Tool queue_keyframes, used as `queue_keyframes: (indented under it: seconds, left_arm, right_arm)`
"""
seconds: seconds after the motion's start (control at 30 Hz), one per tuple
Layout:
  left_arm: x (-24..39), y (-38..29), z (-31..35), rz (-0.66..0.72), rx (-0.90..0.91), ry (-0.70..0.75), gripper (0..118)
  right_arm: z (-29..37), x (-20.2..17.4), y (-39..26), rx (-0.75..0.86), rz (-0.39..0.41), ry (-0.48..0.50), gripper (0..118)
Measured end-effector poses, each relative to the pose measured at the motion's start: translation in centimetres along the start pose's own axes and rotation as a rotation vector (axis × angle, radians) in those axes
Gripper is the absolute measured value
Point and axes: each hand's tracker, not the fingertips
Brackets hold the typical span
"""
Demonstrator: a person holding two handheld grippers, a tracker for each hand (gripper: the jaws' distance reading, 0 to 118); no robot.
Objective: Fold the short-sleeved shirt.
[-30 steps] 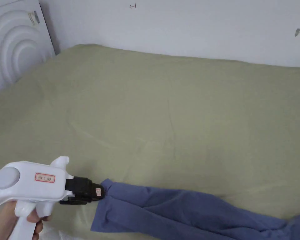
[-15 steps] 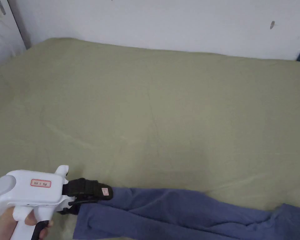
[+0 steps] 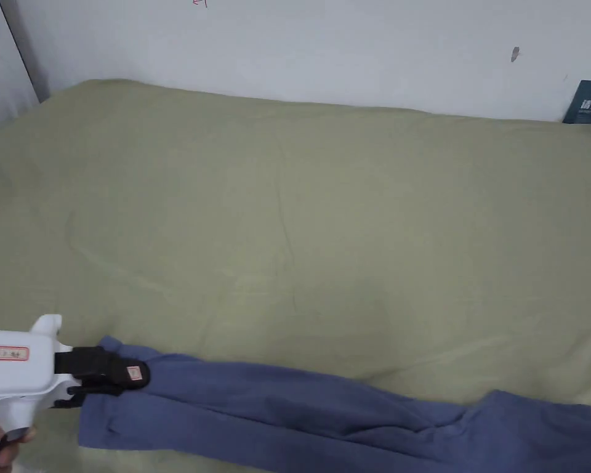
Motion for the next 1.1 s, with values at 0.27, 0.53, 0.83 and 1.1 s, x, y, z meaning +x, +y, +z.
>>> queue_keyframes:
  seconds: [0.27,0.53,0.83,1.1]
  left_arm:
    - [8.0,-2.0,2.1,-0.169,0.029,0.195,10]
    - [21.1,-6.7,-3.8,-0.48,0.005,0.376,10]
    - [25.0,-12.4,-18.9,-0.614,-0.098,0.351,118]
    - [24.3,-11.9,-15.2,-0.535,-0.038,0.195,112]
  right_arm:
    - [0.1,0.0,-0.3,0.002,-0.018,0.053,0]
    - [1.0,1.9,-1.5,-0.015,-0.062,0.044,0]
    - [1.6,4.8,-2.8,-0.043,-0.126,-0.018,0]
    - [1.5,6.1,-3.2,-0.074,-0.139,-0.044,0]
